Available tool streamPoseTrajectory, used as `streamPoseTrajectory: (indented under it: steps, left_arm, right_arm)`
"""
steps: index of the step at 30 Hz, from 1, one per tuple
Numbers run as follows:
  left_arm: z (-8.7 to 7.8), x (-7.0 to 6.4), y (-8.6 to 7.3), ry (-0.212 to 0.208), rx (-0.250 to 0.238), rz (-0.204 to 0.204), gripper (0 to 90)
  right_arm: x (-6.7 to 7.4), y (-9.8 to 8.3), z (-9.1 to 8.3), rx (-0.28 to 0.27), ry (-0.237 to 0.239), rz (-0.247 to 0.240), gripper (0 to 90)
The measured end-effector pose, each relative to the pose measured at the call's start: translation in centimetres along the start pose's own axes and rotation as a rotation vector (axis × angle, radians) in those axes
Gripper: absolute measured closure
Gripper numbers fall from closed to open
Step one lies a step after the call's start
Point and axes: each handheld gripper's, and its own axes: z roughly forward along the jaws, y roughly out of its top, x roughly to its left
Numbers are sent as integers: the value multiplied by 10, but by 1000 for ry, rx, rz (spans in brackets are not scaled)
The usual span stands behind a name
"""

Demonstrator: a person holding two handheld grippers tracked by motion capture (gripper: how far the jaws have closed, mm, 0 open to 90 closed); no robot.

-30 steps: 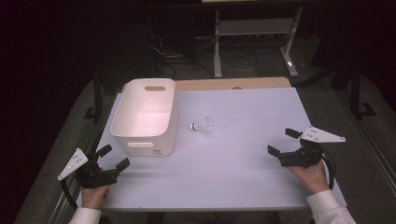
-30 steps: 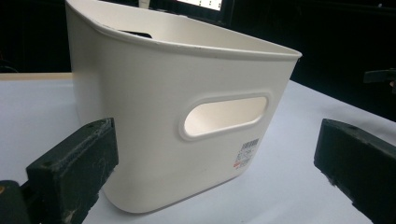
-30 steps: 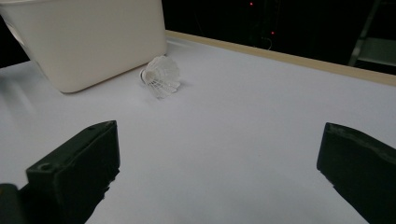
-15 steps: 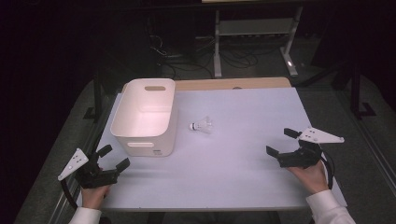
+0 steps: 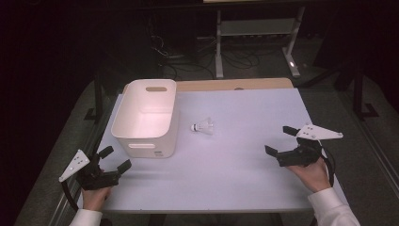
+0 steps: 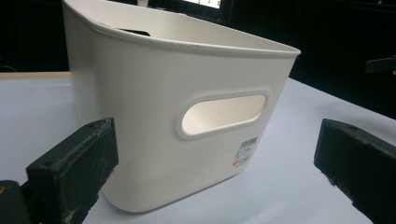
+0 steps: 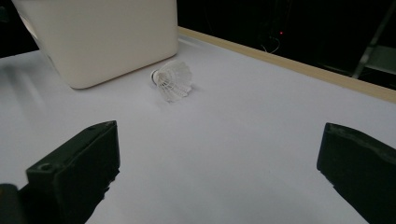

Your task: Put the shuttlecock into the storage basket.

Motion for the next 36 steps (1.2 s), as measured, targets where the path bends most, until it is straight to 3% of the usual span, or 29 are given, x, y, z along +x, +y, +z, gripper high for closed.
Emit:
streamPoseTrajectory:
  steps: [2,24,36]
  left_arm:
    - [1,-1,0,-2,-12,-14,0]
    - [1,-1,0,-7,-14,-11,0]
    - [1,-1,0,-10,-20,-17,0]
  right_arm:
    - [0,2,1,5,6,-11,0]
    - [1,27,16,79,41,-44,0]
    - [4,46,33,120,65,-96,0]
